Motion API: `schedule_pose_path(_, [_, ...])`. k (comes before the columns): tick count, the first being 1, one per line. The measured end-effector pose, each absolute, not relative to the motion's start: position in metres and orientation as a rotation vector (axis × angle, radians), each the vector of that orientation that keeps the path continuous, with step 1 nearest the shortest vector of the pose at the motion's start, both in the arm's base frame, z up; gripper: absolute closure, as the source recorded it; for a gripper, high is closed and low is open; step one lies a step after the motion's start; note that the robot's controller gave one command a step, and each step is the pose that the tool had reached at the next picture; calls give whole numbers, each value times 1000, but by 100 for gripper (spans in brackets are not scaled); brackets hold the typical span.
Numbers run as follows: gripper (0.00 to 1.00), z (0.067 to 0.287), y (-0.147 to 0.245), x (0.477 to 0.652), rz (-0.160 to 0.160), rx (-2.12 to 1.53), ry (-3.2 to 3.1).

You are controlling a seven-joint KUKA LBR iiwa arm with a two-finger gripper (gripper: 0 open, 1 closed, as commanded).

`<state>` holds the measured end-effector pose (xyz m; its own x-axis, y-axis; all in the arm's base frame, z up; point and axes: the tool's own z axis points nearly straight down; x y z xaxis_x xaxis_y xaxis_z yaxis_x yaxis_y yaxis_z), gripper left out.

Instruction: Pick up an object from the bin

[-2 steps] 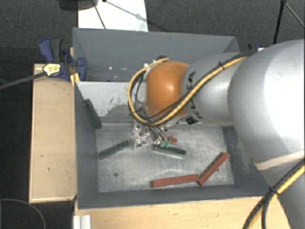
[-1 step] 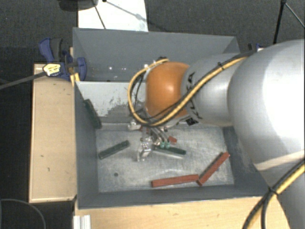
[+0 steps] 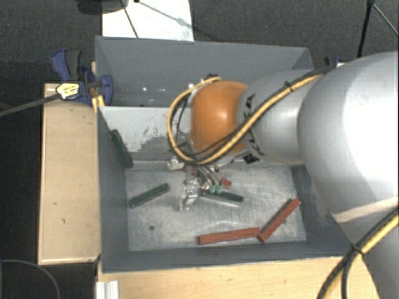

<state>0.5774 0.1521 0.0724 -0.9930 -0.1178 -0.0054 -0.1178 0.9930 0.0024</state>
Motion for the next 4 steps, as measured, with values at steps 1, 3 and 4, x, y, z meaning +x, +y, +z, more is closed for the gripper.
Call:
schedule_pose_path(1, [100,73,224,570,9,-161,3129])
schedule_pose_path(3, [100,74,199,565,11,-165,3128])
schedule_pose_path(4, [100,271,208,578,5,-295,3115])
